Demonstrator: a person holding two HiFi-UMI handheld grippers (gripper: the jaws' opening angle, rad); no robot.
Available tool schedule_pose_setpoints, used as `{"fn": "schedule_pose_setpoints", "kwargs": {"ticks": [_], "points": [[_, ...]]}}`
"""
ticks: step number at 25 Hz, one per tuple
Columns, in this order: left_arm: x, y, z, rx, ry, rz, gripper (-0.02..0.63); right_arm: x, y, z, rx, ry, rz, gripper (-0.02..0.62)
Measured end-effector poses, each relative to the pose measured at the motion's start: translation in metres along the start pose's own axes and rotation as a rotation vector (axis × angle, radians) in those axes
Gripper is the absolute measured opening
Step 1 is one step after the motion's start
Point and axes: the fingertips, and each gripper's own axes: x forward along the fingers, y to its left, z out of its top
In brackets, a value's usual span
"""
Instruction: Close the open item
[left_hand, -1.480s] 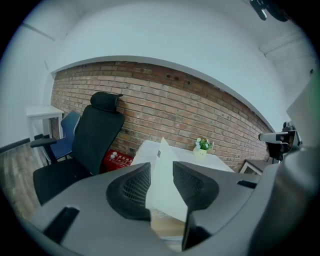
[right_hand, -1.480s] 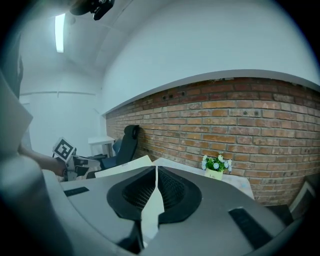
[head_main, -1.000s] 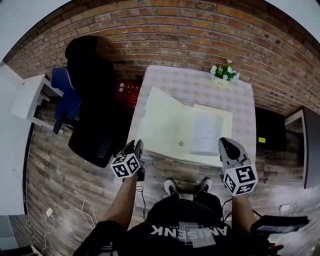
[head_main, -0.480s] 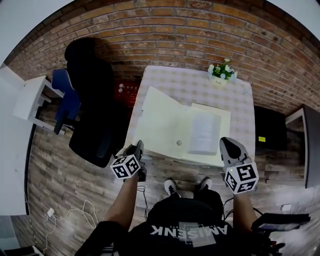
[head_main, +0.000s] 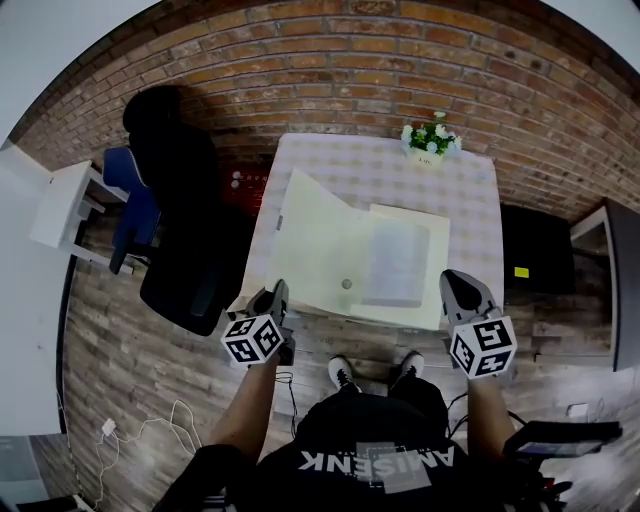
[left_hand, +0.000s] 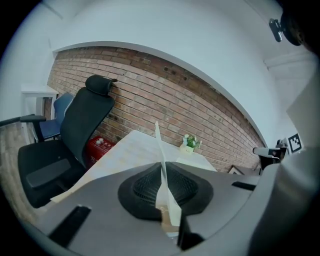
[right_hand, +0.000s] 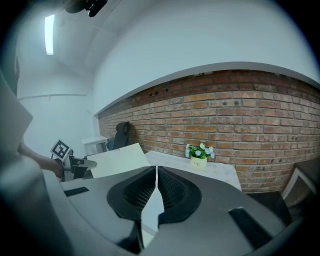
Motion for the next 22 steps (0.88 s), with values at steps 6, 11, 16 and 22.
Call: {"fn": "schedule_pose_setpoints", "kwargs": {"ticks": [6,11,16,22], "points": [[-0.005,-0.043,0.003,0.095,-0.024,-0.045,0.023,-0.014,-0.020,-0.003,0.010,0.000,-0.003,0.043],[-0.005,-0.087,-0.002,0.172,-0.052,-0.106,0.023,-0.025,-0.034,-0.002,0.012,-0.013,-0.006,0.043],[-0.001,-0.117,-0.012,0.193,-0.035,-0.148,0.023,-0.032,-0.045,-0.007,0.023,-0.005,-0.008,0.043],[0.006,-0.162,-0.026,0.310,-0.001,-0.230,0.023,-0.039,-0.058,-0.010,0.035,0.002,-0.015,0.043]]}}
